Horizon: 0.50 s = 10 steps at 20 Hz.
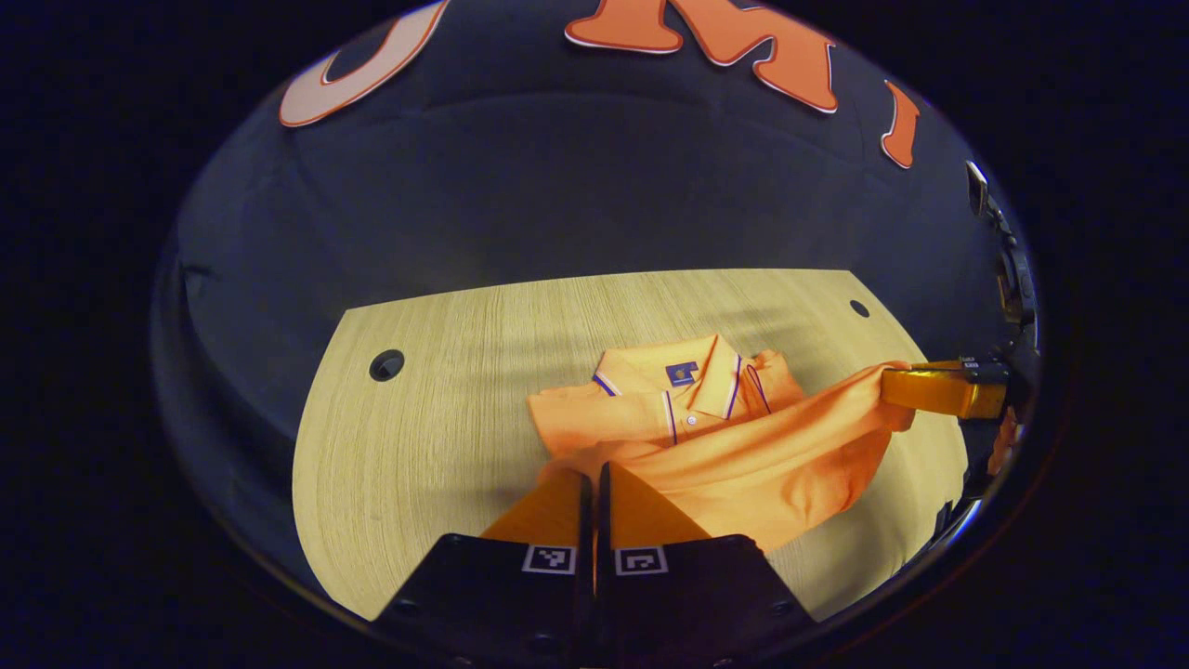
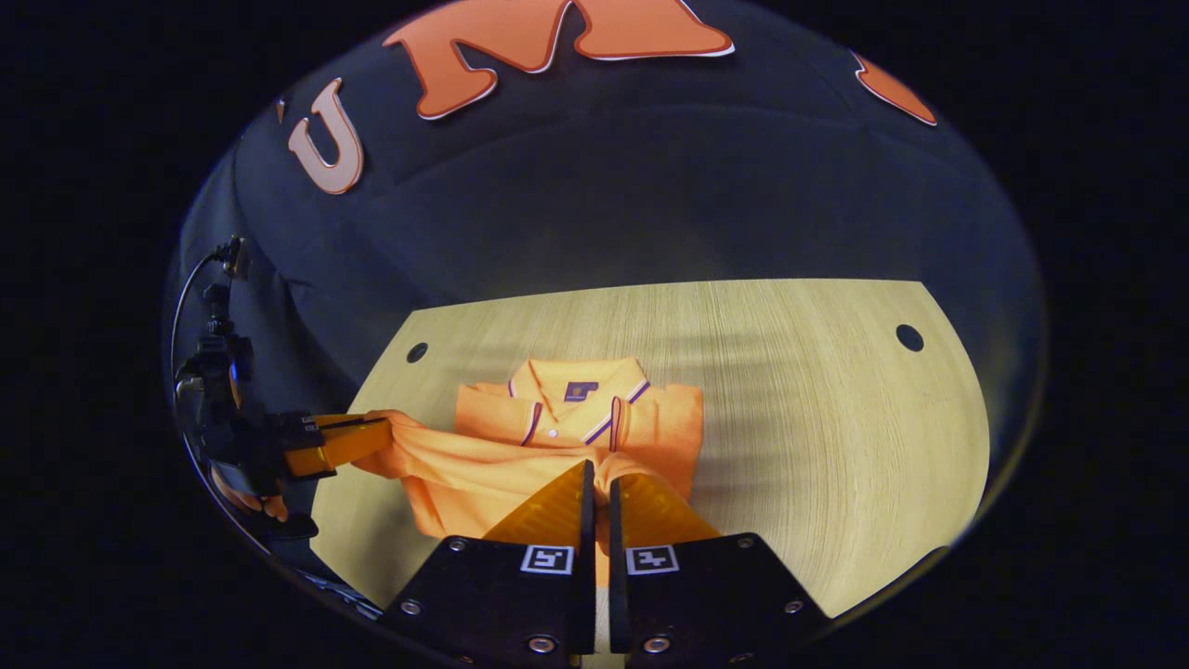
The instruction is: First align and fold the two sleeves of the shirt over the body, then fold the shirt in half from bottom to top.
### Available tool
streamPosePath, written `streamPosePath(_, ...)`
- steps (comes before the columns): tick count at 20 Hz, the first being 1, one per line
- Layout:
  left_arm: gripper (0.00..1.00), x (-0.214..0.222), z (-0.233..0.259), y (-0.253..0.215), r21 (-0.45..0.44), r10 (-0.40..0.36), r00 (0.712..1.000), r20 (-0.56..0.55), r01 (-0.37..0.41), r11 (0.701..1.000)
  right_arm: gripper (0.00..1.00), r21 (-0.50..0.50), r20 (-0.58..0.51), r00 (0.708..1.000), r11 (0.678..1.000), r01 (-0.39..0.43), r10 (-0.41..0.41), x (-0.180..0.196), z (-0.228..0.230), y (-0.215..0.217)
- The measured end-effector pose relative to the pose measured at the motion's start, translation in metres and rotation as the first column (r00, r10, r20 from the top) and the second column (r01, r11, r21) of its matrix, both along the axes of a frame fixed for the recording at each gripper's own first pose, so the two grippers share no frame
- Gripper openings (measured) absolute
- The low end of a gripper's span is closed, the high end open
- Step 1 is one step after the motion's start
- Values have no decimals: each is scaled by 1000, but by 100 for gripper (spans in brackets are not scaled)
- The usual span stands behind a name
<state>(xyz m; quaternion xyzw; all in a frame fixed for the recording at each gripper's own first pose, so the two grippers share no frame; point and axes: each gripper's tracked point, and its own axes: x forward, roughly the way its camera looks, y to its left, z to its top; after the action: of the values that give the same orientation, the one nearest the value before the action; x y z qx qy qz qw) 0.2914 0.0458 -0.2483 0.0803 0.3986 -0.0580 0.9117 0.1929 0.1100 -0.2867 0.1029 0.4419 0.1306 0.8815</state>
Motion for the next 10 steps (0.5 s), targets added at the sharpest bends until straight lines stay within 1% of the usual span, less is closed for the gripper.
streamPosePath(2, 1, 17, -10, 6, 18, -6, 1000, -20, 6, 1000, 7, -5, -12, 1000, 1000, 8, -8, 14, -8, 6)
streamPosePath(4, 1, 31, -16, 7, -10, -12, 999, -33, 12, 1000, 6, -27, -20, 1000, 1000, 12, -13, 23, -15, 5)
streamPosePath(7, 1, 54, -26, 19, -4, -14, 999, -46, 13, 1000, 7, -26, -23, 999, 999, 31, -32, 45, -24, 8)
streamPosePath(9, 1, 71, -26, 18, -23, -11, 999, -30, 10, 1000, 6, -32, -47, 998, 999, 34, -36, 52, -32, 9)
streamPosePath(10, 1, 79, -26, 21, -14, -16, 1000, -16, 16, 1000, 6, -53, -52, 997, 997, 54, -56, 57, -35, 6)
